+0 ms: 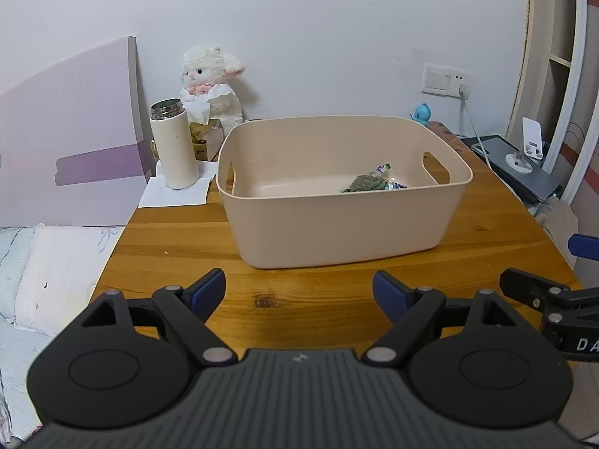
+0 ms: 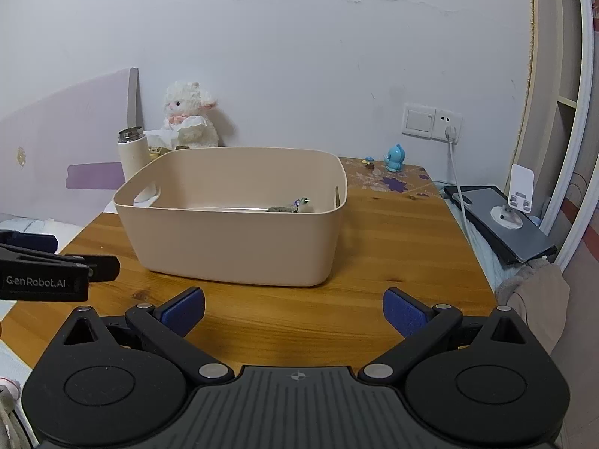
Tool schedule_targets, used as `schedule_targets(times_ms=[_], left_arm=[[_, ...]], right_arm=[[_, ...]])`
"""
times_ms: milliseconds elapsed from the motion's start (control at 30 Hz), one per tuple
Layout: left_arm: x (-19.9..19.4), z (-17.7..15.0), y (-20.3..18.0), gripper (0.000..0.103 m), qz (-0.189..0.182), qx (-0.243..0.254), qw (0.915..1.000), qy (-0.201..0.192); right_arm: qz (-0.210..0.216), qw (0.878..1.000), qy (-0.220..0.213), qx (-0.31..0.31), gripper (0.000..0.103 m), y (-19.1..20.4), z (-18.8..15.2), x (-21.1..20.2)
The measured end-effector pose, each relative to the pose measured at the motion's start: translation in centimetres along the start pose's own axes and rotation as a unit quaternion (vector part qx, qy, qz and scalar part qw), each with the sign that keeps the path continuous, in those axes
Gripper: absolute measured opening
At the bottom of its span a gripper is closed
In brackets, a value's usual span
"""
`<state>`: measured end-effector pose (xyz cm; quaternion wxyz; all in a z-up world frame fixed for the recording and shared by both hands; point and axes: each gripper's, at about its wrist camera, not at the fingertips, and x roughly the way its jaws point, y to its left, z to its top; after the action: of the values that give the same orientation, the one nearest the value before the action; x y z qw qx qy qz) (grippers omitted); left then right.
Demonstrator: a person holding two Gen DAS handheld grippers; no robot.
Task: Organize objects
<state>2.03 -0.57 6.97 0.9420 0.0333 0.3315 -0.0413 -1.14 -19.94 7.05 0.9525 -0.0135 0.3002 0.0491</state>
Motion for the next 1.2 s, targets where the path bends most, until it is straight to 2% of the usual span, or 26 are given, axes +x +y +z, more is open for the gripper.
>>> schedule_targets(times_ms=[367,700,833,1200], left_arm=[[-1.5,-0.8,-0.3,0.087,0.007,0.007,0.9999,0.006],[-2.8,-0.9,-0.2,0.087,0.006,0.011,0.9999,-0.008],[-2.8,-0.8,-0.1,0.091,0.002,0.007,0.9999,-0.010],[-2.0,-0.8,0.3,0.092,0.001,0.002,1.0000,0.002]], right_arm=[[-0.006,1.000,-0.020,-0.011,0.103,0.1,0.4,-2.1],[-0.011,1.000,-0.017,-0.007,0.103,-0.4,0.4,-2.1],[-0.015,1.000,-0.014,-0.007,0.103,-0.6,0.4,-2.0],[-0.019,1.000,0.002,-0.013,0.103,-0.2,0.3,-0.9]])
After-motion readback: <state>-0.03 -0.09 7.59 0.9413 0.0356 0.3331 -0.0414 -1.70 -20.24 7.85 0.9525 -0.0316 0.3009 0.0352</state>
